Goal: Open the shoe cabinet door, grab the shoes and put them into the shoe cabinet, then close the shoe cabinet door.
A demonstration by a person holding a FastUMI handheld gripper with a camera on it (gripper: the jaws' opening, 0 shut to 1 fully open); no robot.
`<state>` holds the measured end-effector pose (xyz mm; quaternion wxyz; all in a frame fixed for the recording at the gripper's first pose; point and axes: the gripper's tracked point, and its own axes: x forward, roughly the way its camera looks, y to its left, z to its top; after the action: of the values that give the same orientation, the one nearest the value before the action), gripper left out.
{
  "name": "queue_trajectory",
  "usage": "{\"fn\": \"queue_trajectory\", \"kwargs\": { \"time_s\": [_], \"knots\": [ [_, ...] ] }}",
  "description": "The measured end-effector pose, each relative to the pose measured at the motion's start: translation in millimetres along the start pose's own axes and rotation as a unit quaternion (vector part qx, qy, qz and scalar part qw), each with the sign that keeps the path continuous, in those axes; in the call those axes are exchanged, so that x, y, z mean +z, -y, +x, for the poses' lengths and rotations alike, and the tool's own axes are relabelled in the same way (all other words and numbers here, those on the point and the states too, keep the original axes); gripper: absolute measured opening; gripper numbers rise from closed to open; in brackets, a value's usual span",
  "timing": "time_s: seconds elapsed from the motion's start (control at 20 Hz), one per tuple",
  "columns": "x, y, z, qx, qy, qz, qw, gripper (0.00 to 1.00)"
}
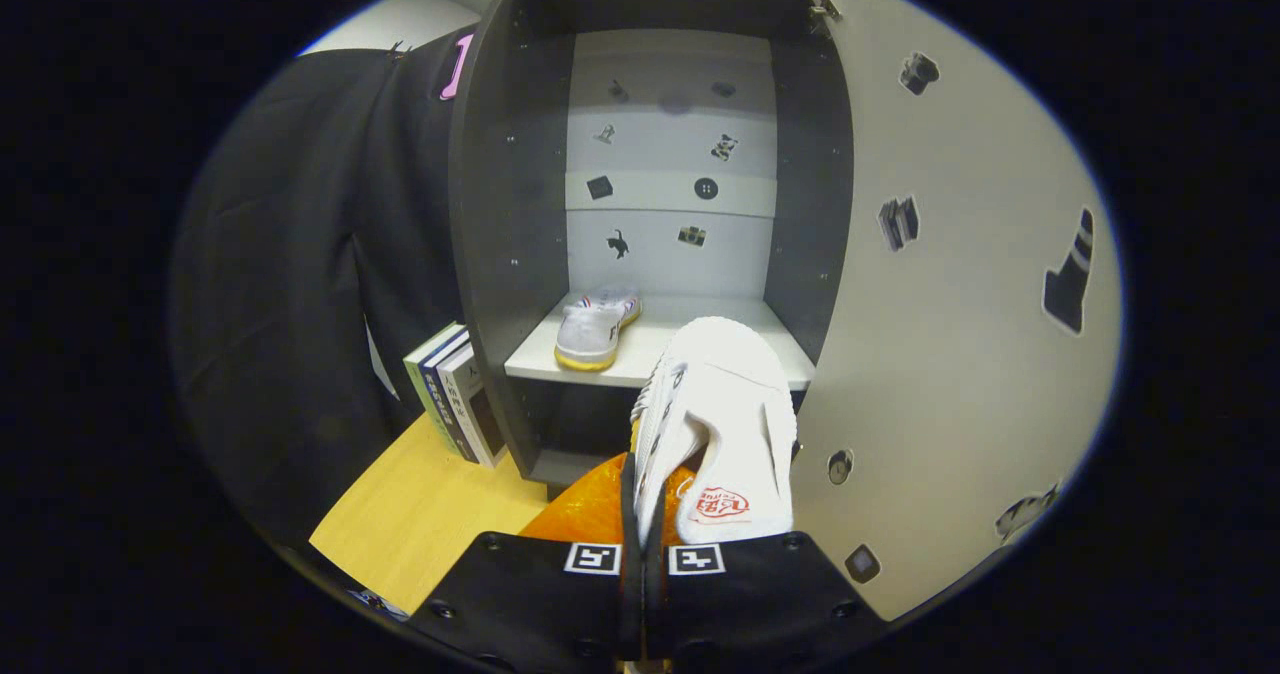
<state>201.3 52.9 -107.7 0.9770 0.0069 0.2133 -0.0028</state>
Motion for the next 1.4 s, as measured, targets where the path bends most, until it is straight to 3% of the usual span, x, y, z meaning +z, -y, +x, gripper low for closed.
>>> {"fn": "queue_trajectory", "kwargs": {
  "time_s": [0.3, 0.65, 0.95, 1.1, 1.4],
  "knots": [
    [76.6, 12.3, 39.7, -0.002, 0.045, -0.008, 0.999, 0.03],
    [131.8, 41.1, 134.5, -0.022, 0.039, 0.025, 0.999, 0.03],
    [143.4, 64.5, 214.3, -0.035, 0.021, 0.052, 0.998, 0.03],
    [128.5, 74.9, 248.5, -0.042, -0.005, 0.059, 0.997, 0.03],
    [106.5, 80.0, 282.2, -0.04, -0.038, 0.072, 0.996, 0.04]
  ]
}}
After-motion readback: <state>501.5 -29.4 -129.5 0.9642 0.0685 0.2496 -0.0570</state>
